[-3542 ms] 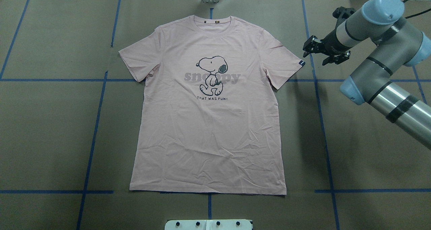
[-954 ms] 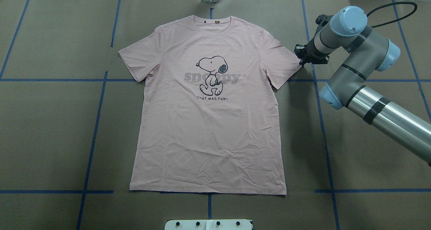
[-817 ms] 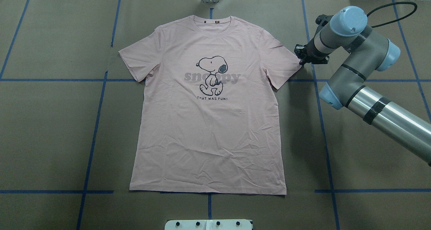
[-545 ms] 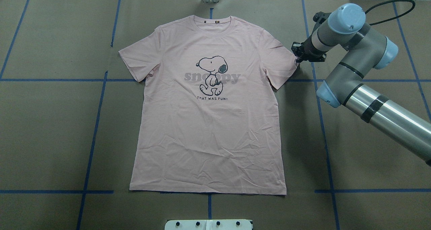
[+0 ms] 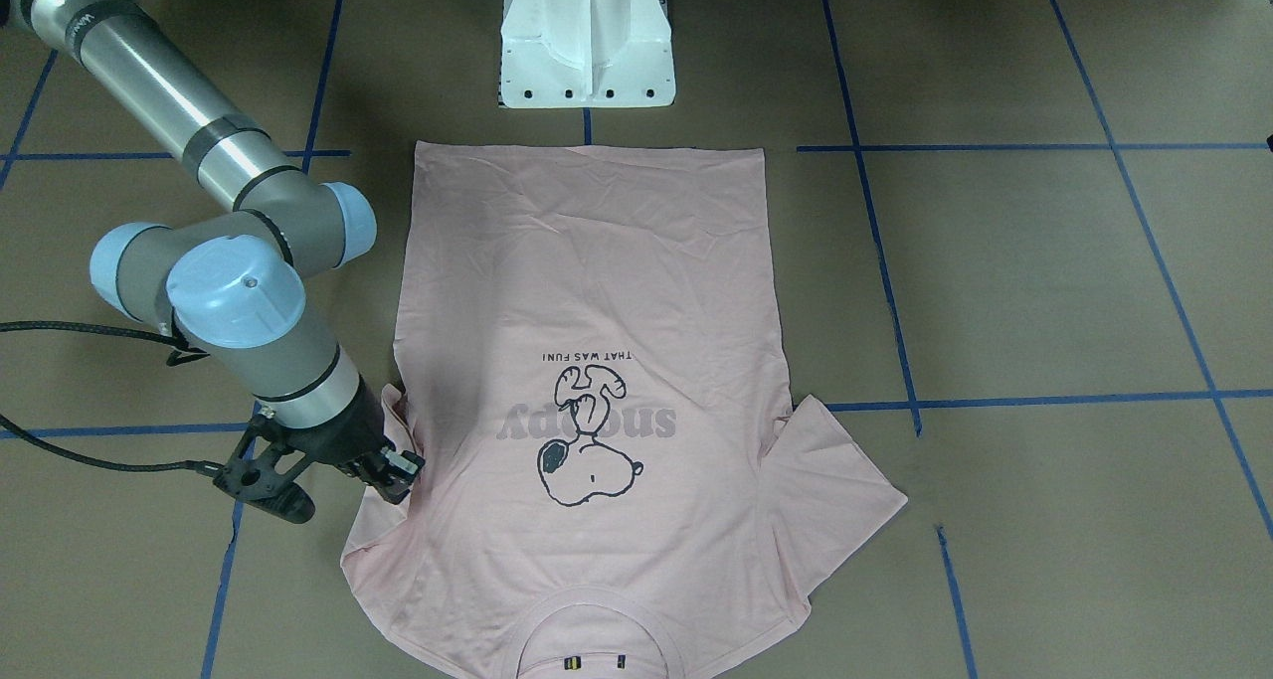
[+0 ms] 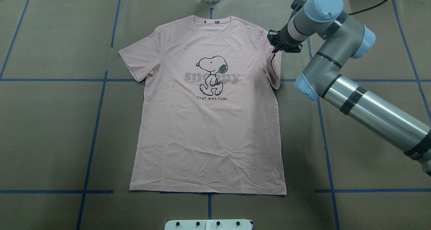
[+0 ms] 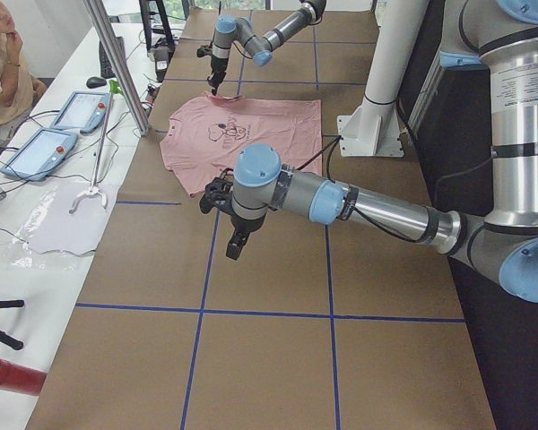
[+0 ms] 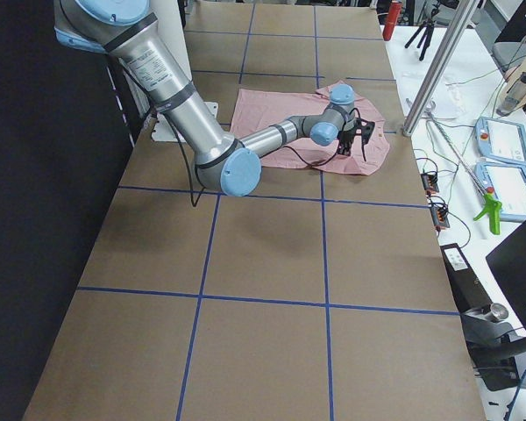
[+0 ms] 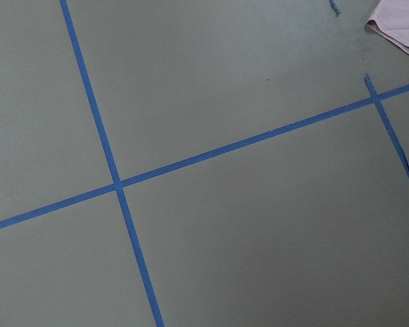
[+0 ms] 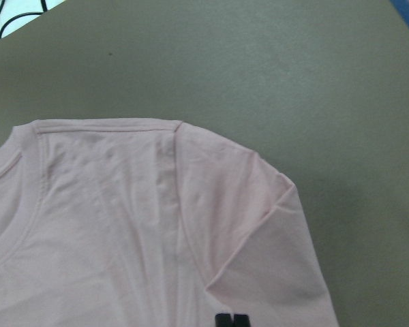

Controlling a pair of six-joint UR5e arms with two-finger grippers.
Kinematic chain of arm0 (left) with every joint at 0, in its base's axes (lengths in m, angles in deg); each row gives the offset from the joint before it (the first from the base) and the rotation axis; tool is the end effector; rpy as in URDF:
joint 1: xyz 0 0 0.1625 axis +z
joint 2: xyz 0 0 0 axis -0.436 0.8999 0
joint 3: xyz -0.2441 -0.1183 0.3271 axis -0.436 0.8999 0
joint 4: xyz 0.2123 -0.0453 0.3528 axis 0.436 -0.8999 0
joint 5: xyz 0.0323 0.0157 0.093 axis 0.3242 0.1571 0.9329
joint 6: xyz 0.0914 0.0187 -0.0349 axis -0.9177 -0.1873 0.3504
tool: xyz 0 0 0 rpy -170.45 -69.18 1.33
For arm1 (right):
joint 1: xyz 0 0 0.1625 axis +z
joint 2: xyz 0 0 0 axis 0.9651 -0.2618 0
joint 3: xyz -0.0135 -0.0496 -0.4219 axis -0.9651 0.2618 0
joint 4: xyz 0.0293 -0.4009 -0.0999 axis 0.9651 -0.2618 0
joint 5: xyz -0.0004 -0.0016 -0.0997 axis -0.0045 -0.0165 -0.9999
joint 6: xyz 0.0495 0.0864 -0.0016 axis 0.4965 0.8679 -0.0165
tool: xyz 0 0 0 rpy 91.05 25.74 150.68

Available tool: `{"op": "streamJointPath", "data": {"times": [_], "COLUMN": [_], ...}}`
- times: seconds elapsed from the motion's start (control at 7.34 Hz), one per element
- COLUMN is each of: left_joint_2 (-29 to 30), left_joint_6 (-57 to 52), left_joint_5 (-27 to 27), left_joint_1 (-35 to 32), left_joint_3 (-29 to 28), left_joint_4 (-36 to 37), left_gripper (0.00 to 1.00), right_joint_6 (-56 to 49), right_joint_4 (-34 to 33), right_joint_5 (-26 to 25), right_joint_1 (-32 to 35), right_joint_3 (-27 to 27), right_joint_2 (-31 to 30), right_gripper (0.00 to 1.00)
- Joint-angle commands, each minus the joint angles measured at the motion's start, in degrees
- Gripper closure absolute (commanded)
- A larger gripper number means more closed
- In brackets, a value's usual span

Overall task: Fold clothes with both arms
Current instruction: 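Move the right gripper to the shoulder seam while the left arm reaches in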

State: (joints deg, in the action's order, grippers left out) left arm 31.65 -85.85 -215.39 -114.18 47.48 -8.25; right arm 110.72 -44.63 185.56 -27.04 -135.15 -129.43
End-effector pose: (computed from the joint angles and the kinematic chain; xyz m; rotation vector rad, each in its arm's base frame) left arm -0.0457 -0.4364 0.5122 0.3248 0.8372 0.2389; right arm -0.4618 -0.6561 0.3164 0.0893 -0.9330 0.5421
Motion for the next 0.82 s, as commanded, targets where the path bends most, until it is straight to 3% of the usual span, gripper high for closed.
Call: {"op": "streamJointPath", "data": {"times": [0.0,0.27,0.41,0.68], "left_joint_2": [-0.1,0.1,1.0,7.5], "left_joint_6": [0.0,0.3,5.2,24.6], "left_joint_5": [-0.1,-0.2,-0.3,-1.0], "left_joint_1": [0.0,0.1,0.3,6.6], "left_joint_3": [0.1,0.0,0.0,-4.4], "left_joint_4": [0.0,-0.1,-0.6,-11.3], "left_gripper": [0.00,0.00,0.00,0.00], "right_joint_6": [1.3,1.3,1.3,1.0], "right_joint_4": [-0.5,-0.5,-0.5,-0.3], "right_joint_5": [-4.5,-5.3,-5.4,-5.3], "right_joint_1": [-2.4,-3.0,-3.0,-2.8], "right_joint_3": [7.1,7.9,7.8,6.3], "right_joint_2": [6.9,7.7,7.6,7.5], "right_gripper": [1.00,0.96,0.02,0.00]}}
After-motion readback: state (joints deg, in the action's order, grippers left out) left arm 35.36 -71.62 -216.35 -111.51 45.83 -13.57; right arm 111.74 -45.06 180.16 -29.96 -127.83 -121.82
